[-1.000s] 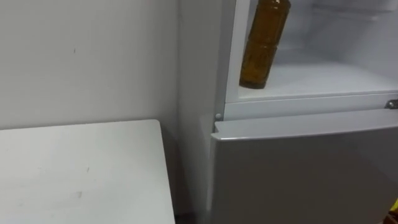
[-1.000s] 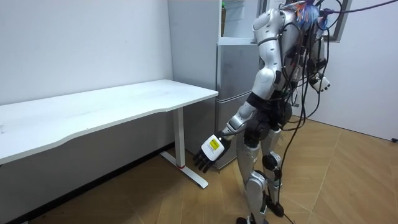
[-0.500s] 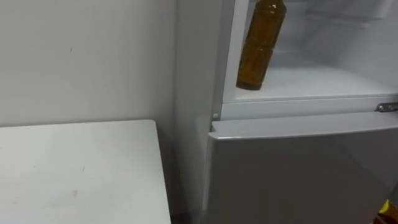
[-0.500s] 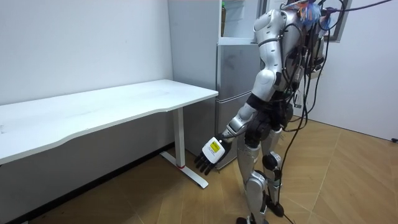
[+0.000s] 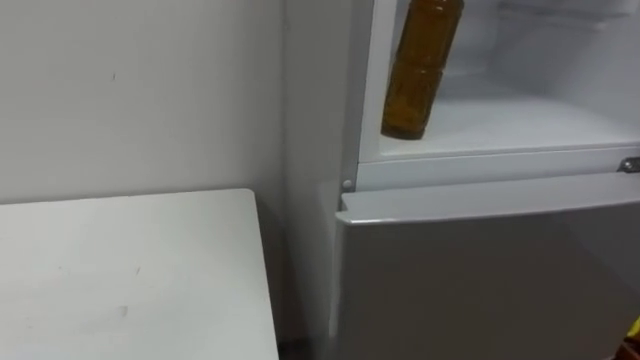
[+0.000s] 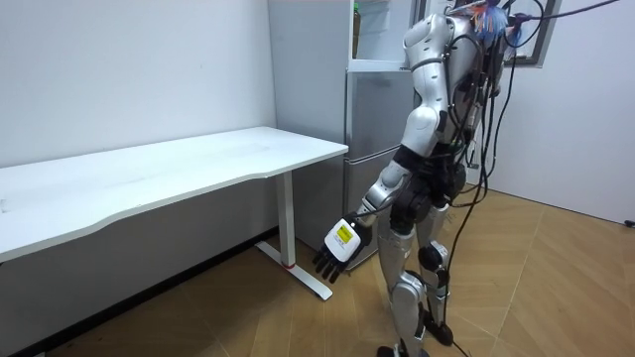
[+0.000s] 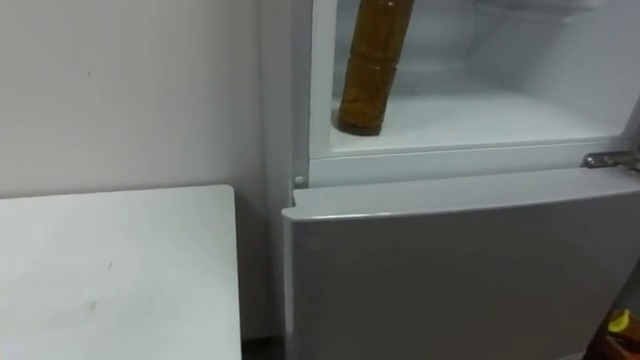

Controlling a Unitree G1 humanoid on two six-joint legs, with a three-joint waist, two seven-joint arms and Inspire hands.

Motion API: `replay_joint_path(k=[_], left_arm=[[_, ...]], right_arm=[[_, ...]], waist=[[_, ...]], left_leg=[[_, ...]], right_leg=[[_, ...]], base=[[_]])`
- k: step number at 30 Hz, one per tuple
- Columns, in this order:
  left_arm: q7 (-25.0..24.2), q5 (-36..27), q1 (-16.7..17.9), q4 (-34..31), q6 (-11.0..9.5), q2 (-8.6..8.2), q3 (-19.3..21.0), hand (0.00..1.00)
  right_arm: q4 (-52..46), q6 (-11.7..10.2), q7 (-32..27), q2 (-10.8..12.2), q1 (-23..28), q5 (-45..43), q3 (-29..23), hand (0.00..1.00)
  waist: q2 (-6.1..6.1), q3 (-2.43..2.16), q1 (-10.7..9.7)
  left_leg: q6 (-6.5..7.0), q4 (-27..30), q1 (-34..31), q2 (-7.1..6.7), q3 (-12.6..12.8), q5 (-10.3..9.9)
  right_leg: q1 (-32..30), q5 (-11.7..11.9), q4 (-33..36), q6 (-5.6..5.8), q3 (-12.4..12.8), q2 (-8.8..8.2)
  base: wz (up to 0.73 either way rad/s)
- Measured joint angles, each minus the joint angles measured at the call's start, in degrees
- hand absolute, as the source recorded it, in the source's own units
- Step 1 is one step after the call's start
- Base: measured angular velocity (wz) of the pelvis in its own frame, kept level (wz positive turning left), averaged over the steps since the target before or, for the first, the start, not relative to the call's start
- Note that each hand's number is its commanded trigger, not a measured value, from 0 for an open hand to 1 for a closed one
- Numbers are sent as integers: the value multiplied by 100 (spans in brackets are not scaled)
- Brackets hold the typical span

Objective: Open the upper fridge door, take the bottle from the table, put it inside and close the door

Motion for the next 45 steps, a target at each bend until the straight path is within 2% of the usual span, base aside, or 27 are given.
replay_joint_path(k=[10, 17, 26, 28, 32, 36, 37, 40, 41, 42, 45], left_arm=[[-8, 312, 82, -9, 101, -22, 43, 0], [-8, 476, 81, -14, 123, -21, 47, 0], [-14, 588, 130, -12, 108, -21, 41, 0], [-79, 589, 127, -9, 99, -21, 45, 0], [-226, 594, 105, -8, 71, -88, 61, 0], [-232, 589, 97, 61, -39, -252, 63, 0], [-232, 585, 90, 83, -68, -260, 63, 0], [-232, 592, -8, 295, -253, -248, 64, 0], [-233, 596, -33, 377, -301, -263, 56, 0], [-245, 596, -46, 428, -311, -278, 49, 0], [-251, 584, -73, 525, -391, -281, 14, 0]], right_arm=[[-225, 76, 89, -1, -416, 10, 20, 0], [-221, 128, 20, -1, -502, 20, 75, 0], [-227, 60, -1, 0, -526, -152, 218, 0], [-245, 72, -17, 0, -510, -353, 240, 0], [-404, 68, -48, 15, -456, -790, 305, 0], [-1214, 60, -87, 56, 68, -822, 566, 0], [-1327, 61, -88, 70, 117, -821, 611, 0], [-1774, 49, -88, 278, 439, -970, 760, 0], [-1986, 39, -89, 445, 551, -1115, 801, 0], [-2204, 3, -90, 595, 639, -1134, 827, 0], [-2496, -196, -91, 747, 886, -1126, 1039, 0]], waist=[[21, -7, 8], [19, -7, 1], [20, -7, -24], [44, -17, -19], [153, -6, 14], [346, 17, 55], [363, 25, 54], [371, 36, 50], [362, 41, 55], [360, 40, 56], [339, 46, 62]], left_leg=[[0, 22, 10, 6, -61, 0], [0, 30, -26, -6, -62, 0], [2, 73, -81, -16, -74, 2], [2, 73, -84, -18, -67, 1], [2, 77, -67, -20, -30, 1], [1, 75, 25, -8, 54, 1], [1, 74, 29, -7, 57, 2], [-2, 68, 44, 2, 60, 4], [-2, 68, 41, 2, 61, 4], [-2, 73, 33, 2, 61, 3], [-2, 76, 11, -6, 61, 2]], right_leg=[[38, 8, 26, -10, -14, 5], [-73, -6, 82, -9, -4, -15], [-137, -14, 142, -12, -13, -35], [-136, -14, 141, -12, -14, -39], [-138, -14, 161, -12, 19, -39], [-137, -18, 293, -21, 116, -36], [-148, -25, 334, -29, 125, -41], [-159, -43, 329, -57, 135, -32], [-186, -57, 327, -66, 156, -28], [-219, -60, 336, -65, 166, -27], [-254, -52, 343, -52, 163, -38]], base=[[0], [0], [0], [0], [-4], [-18], [-20], [-8], [-5], [-4], [0]])
